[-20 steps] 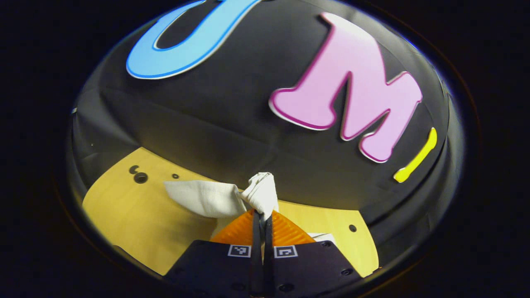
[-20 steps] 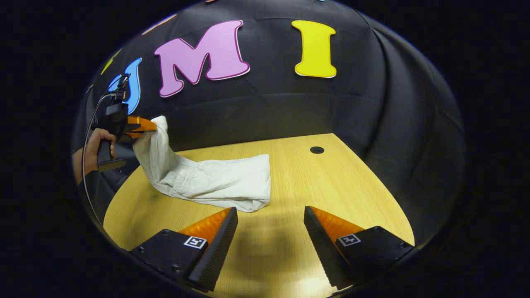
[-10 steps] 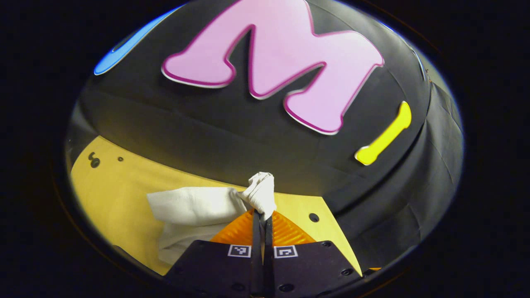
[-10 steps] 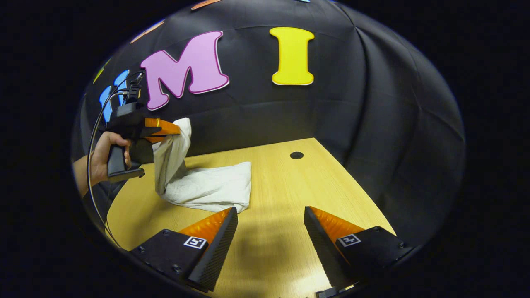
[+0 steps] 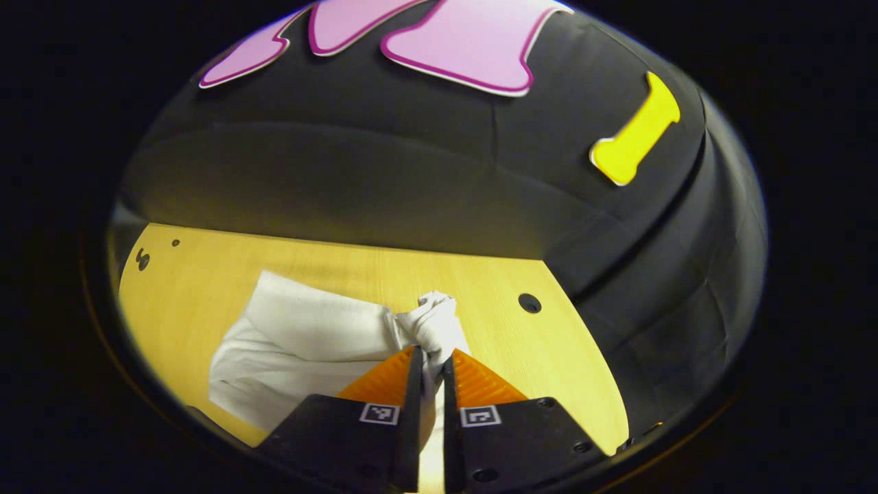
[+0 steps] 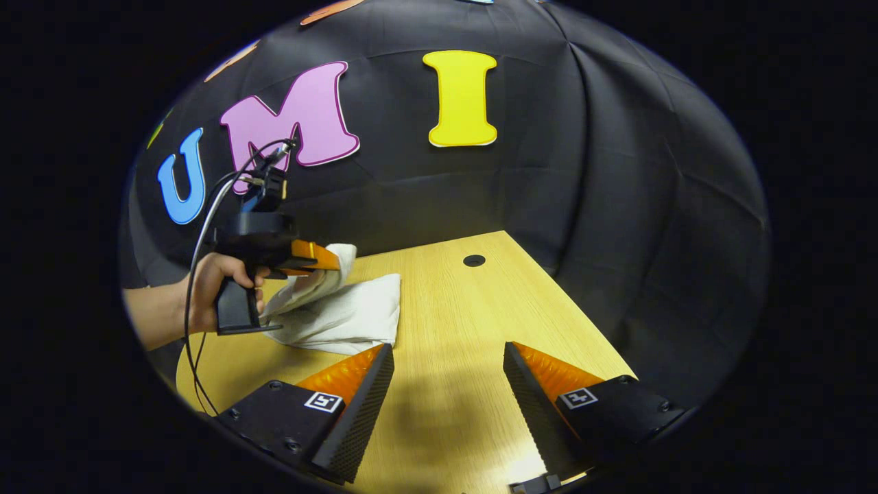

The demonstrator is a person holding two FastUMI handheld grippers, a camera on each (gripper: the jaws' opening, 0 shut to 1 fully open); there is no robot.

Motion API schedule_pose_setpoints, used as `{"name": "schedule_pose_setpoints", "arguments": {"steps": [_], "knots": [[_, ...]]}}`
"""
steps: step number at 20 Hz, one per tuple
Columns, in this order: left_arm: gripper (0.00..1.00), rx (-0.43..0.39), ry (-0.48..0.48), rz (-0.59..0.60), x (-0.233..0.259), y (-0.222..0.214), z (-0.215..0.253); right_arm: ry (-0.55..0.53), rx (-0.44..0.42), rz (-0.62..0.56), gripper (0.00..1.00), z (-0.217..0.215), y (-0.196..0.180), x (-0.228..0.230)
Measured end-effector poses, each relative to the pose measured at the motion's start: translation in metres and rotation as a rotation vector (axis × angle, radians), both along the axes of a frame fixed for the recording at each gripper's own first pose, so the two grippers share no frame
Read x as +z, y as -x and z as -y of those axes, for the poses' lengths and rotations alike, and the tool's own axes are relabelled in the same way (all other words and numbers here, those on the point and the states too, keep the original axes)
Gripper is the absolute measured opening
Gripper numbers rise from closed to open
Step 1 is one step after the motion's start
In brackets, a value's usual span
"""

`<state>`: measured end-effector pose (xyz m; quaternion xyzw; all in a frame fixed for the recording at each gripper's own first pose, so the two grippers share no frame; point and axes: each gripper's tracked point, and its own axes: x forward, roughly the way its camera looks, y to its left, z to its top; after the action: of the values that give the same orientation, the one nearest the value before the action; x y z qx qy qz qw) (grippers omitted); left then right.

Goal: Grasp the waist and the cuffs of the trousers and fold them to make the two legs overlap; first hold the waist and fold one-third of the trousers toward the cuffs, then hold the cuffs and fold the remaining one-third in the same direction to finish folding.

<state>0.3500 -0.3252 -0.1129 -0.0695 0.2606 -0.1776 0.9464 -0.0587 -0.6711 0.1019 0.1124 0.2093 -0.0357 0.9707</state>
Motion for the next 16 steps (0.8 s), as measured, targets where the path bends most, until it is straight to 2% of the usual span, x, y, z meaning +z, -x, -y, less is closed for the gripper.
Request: {"name": "schedule_pose_setpoints", "arguments": {"steps": [1,2,3,5,6,7,8,9,14,16], "knots": [[0.22,-0.005,-0.015,0.000,-0.007,0.008,0.001,-0.007,0.000,0.004,0.98,0.000,0.000,0.001],[0.19,-0.013,-0.021,-0.002,-0.008,0.010,0.004,-0.012,-0.003,0.010,0.98,0.000,0.000,0.002],[0.27,-0.031,-0.009,0.003,-0.006,0.015,0.011,-0.013,-0.005,0.015,0.98,0.000,0.000,0.003],[0.65,-0.074,0.026,0.029,0.007,0.032,0.015,-0.010,0.002,0.015,0.98,0.000,0.003,0.002],[0.88,-0.083,0.027,0.054,0.014,0.040,0.013,-0.006,0.008,0.016,0.98,-0.001,0.004,0.002],[0.85,-0.085,0.014,0.076,0.018,0.048,0.005,-0.003,0.014,0.015,0.98,-0.001,0.005,0.003],[0.96,-0.083,-0.005,0.094,0.021,0.055,-0.003,-0.003,0.020,0.016,0.98,-0.002,0.005,0.003],[0.98,-0.082,-0.024,0.113,0.025,0.065,-0.013,-0.004,0.028,0.022,0.98,-0.003,0.005,0.004],[0.98,-0.033,-0.104,0.235,0.049,0.125,-0.072,0.010,0.083,0.055,0.98,-0.011,0.008,0.011],[0.98,0.004,-0.108,0.272,0.059,0.154,-0.098,0.015,0.104,0.073,0.98,-0.016,0.008,0.015]]}}
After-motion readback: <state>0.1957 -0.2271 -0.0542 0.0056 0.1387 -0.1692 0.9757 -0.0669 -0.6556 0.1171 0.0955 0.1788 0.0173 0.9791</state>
